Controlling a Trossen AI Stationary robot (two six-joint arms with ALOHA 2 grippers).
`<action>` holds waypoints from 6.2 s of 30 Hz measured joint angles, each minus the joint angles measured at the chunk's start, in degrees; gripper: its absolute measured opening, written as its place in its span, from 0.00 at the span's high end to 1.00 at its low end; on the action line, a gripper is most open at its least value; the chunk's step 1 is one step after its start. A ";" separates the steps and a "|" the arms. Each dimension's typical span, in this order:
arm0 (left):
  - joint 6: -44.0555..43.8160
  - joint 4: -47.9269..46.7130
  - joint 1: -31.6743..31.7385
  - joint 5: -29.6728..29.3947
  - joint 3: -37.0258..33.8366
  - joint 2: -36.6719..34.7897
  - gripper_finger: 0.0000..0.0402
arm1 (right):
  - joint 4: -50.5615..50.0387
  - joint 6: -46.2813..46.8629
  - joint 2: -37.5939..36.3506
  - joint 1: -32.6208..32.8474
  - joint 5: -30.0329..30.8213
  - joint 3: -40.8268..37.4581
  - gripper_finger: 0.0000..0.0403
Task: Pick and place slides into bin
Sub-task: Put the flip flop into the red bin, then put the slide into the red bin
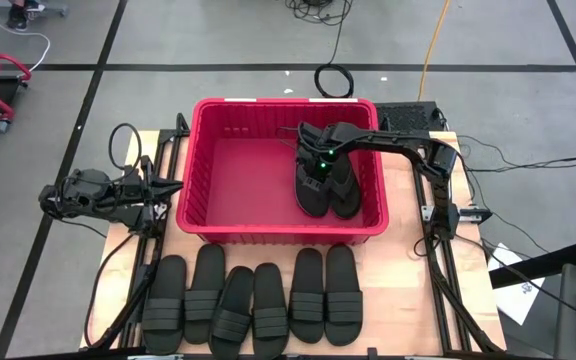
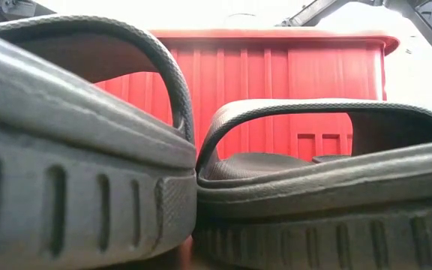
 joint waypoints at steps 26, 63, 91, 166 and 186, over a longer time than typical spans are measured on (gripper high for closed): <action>0.00 0.02 -0.01 -0.02 -0.01 0.00 0.92 | 3.90 4.60 -0.01 -0.94 -3.18 -2.63 0.70; -0.20 0.53 -0.01 0.04 0.00 0.00 0.92 | 13.13 7.07 -31.20 -0.81 4.86 -2.65 0.88; -4.81 27.83 -0.01 8.67 1.24 21.27 0.92 | 21.33 10.16 -60.48 19.10 10.73 -22.45 1.00; -19.06 21.19 -5.89 40.82 81.44 125.79 0.71 | 0.89 14.86 -83.23 26.23 20.61 -31.22 1.00; -19.46 16.94 -4.71 35.22 81.38 133.07 0.26 | 0.10 14.75 -83.24 26.23 20.76 -31.22 1.00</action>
